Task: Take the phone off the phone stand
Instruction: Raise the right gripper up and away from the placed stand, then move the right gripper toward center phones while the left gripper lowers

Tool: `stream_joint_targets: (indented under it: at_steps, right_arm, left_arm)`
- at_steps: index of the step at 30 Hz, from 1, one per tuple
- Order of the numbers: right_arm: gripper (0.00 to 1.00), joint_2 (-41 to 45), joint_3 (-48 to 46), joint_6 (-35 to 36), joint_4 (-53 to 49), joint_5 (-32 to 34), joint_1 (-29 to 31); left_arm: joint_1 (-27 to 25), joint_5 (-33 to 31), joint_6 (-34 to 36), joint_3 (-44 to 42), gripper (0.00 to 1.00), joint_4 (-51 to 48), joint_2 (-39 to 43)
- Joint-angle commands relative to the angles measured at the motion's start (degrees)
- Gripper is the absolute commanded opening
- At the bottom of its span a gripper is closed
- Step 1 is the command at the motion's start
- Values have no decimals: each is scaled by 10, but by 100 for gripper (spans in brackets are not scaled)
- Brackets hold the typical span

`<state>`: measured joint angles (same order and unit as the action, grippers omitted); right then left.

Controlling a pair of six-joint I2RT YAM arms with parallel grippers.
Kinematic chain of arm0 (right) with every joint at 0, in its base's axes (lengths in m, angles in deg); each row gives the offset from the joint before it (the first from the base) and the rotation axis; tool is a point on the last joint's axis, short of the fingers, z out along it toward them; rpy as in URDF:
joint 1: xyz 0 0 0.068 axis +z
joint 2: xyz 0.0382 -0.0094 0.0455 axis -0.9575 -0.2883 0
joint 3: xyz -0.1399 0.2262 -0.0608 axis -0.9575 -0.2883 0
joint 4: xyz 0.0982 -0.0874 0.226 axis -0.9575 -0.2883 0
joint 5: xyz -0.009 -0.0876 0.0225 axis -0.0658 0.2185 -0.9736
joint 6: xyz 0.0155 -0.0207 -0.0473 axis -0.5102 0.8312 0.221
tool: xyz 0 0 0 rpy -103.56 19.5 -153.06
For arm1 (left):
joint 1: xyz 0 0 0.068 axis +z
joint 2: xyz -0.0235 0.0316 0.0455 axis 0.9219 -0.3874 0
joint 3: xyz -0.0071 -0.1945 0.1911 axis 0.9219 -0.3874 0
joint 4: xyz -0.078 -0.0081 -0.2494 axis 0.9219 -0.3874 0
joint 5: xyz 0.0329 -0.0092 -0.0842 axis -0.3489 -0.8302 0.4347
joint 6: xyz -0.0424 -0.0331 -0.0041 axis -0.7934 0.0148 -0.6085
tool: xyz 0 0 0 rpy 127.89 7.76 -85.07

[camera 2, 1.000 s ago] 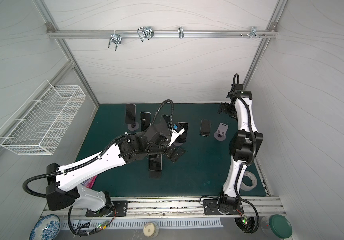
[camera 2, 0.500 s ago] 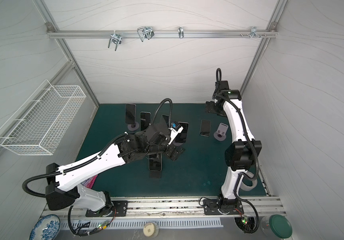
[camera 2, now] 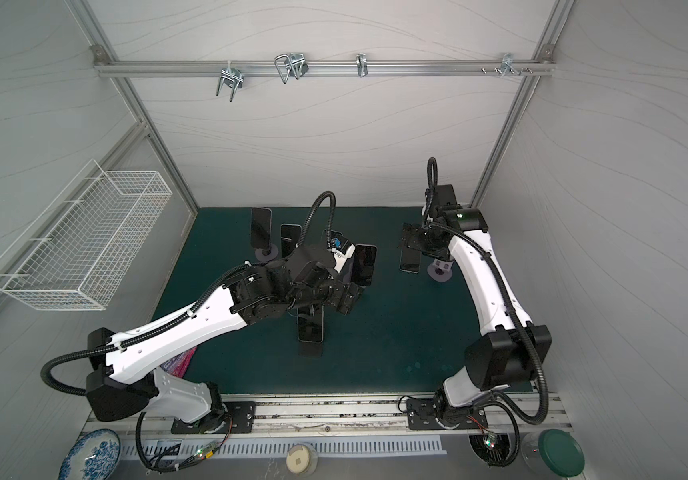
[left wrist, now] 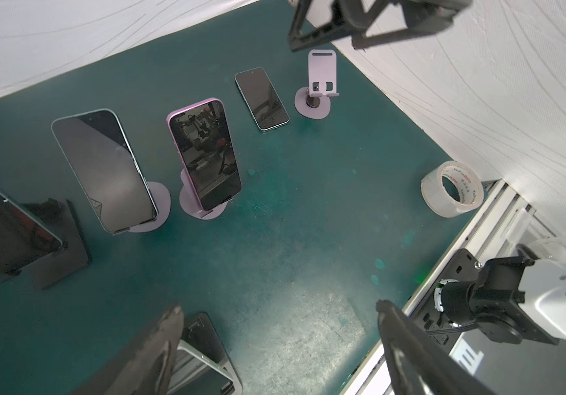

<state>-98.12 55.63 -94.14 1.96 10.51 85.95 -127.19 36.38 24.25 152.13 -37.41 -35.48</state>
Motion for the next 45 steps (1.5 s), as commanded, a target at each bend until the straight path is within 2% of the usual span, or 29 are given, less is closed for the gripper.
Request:
stream_joint_targets:
  at_steps: [1, 14, 23, 29, 36, 45]
  right_arm:
    - [93, 45, -32, -33, 18, -28, 16]
    - [89, 185, -190, -115, 41, -39, 76]
    - [89, 241, -250, -193, 41, 13, 190]
    - [88, 250, -272, -224, 47, 45, 252]
    - [88, 215, -236, -214, 52, 73, 295]
    - [88, 207, -229, -173, 74, 161, 342]
  left_arm:
    - [3, -14, -35, 0, 90, -8, 21]
    - [2, -21, -64, -12, 89, -62, 53]
    - [2, -26, -87, -29, 89, -108, 91]
    - [2, -70, -84, -50, 89, -141, 142]
    - [2, -108, -70, -103, 90, -147, 202]
    - [2, -118, -28, -194, 92, -105, 254]
